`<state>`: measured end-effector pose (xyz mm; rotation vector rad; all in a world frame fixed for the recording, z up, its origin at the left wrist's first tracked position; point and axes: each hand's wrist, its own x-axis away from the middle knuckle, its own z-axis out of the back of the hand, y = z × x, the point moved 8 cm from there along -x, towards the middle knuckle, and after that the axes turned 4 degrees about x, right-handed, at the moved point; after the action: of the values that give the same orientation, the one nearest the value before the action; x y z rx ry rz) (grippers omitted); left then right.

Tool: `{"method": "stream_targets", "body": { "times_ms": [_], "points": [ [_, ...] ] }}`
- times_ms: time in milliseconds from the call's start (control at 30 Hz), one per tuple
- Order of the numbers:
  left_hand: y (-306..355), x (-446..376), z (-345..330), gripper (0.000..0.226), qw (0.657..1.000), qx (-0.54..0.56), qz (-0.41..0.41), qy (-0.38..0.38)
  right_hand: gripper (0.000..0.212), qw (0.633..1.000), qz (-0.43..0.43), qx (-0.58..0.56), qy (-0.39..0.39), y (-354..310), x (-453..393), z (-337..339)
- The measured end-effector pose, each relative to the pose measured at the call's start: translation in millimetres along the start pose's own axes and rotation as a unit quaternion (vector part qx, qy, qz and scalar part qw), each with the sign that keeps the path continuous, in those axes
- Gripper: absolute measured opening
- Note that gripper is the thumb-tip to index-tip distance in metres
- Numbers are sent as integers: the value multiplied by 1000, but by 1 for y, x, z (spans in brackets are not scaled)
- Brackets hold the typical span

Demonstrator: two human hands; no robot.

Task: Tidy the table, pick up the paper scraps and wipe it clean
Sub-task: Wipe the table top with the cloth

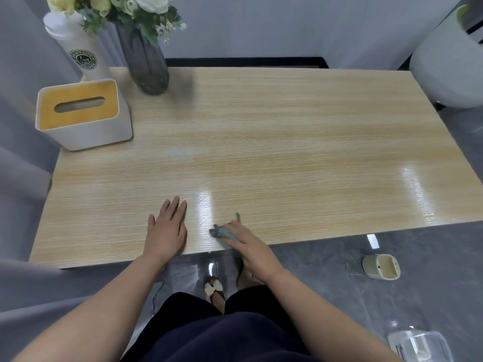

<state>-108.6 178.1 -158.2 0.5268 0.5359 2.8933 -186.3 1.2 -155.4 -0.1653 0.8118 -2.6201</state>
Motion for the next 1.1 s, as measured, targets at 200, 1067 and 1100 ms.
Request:
{"method": "stream_targets", "body": {
  "times_ms": [200, 1067, 1100],
  "points": [
    [0, 1, -1, 54, 1000, 6, 1, -2, 60, 967, -190, 38, 164, 89, 57, 55],
    [-1, -13, 14, 52, 998, 4, -39, 45, 44, 960, -240, 19, 145, 76, -23, 63],
    [-2, -13, 14, 52, 998, 4, -36, 44, 39, 968, -214, 4, 130, 58, -32, 57]
  ]
}}
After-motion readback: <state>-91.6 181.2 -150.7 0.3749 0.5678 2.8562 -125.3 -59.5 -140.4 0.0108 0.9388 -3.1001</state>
